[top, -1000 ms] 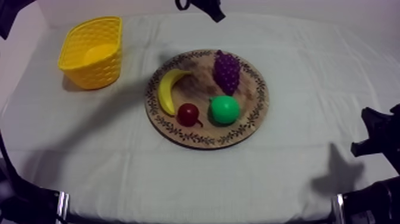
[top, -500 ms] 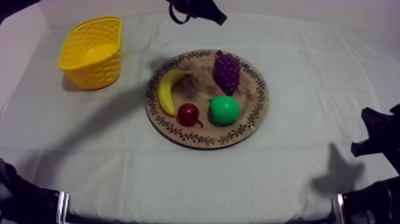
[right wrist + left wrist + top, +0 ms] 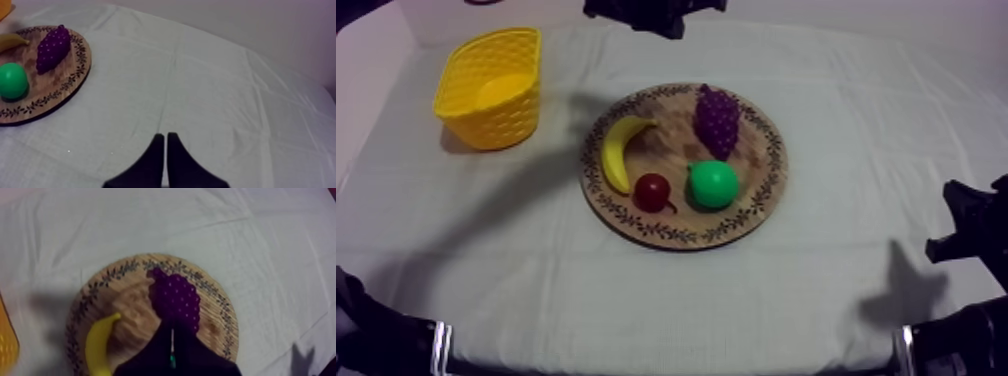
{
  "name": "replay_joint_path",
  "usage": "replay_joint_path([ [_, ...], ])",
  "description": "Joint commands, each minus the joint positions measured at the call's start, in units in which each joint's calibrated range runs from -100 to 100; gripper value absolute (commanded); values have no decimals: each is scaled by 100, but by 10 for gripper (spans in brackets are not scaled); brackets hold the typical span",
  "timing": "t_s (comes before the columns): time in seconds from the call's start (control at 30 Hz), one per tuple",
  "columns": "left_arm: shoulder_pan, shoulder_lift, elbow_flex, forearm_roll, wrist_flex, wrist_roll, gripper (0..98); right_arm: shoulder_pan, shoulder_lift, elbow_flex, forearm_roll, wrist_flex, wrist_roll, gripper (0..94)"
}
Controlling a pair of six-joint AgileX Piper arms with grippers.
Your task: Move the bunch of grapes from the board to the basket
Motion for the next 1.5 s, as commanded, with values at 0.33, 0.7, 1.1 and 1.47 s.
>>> replay_joint_path([
  [0.33,57,119,-274,69,1237,677,0,1,0,-1,-3,-4,2,5],
  [0.7,-66,158,-167,328,1182,426,6,1,0,-1,-3,-4,2,5],
  [1.1,-154,48,123,564,905,98,398,1,0,-1,-3,-4,-3,5],
  [1.47,63,29,562,319,636,353,652,1,0,-1,-3,-4,-3,5],
])
